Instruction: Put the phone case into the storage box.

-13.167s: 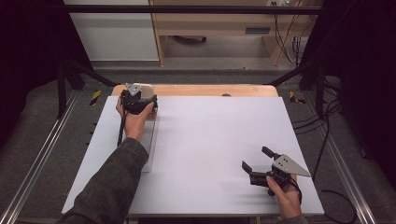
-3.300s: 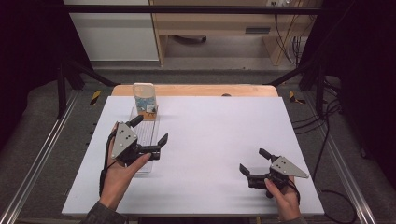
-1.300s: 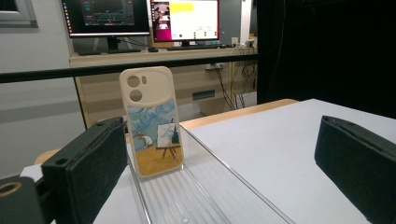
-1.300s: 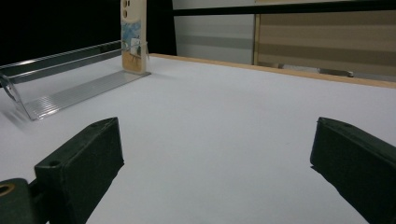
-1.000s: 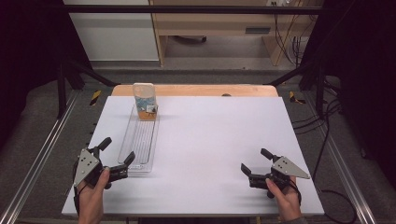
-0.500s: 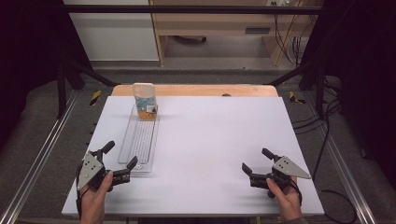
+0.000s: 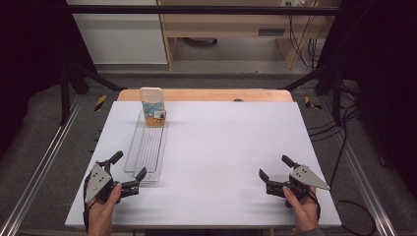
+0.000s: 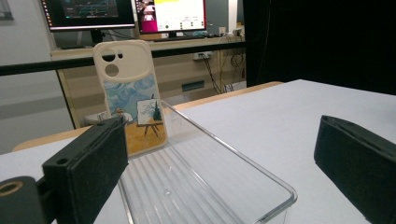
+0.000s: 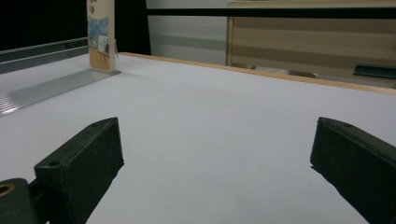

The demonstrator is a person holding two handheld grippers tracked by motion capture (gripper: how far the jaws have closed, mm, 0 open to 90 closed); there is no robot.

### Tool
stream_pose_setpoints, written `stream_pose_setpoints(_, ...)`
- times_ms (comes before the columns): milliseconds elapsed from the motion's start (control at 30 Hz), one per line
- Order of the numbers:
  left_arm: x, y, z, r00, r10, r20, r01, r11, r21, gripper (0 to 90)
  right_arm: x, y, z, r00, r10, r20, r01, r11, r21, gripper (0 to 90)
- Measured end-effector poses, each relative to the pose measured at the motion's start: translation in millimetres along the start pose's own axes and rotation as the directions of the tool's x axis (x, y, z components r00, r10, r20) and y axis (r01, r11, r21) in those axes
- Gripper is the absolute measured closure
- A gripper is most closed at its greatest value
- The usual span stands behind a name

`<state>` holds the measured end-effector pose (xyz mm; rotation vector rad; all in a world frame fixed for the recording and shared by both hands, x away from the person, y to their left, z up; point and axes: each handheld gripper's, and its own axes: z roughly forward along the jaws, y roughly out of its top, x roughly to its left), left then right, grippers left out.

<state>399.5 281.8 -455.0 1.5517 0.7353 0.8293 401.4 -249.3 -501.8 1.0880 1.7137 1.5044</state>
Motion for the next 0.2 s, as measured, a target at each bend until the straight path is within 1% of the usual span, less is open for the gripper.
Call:
stream_pose_setpoints(133, 1.0, -3.9, -2.3, 0.9998, -0.007, -0.018, 0.007, 1.0, 0.002, 2.6, -1.3, -2.8, 0.8, 0.9996, -0.006, 0.027, 0.005, 1.0, 0.018, 2.3)
stream_pose_setpoints(200, 1.6, -5.2, -2.9, 0.9996, -0.01, -0.028, 0.01, 0.9999, 0.005, 2.6, -1.1, -4.6, 2.7, 0.9991, -0.008, 0.042, 0.006, 0.999, 0.043, 2.4)
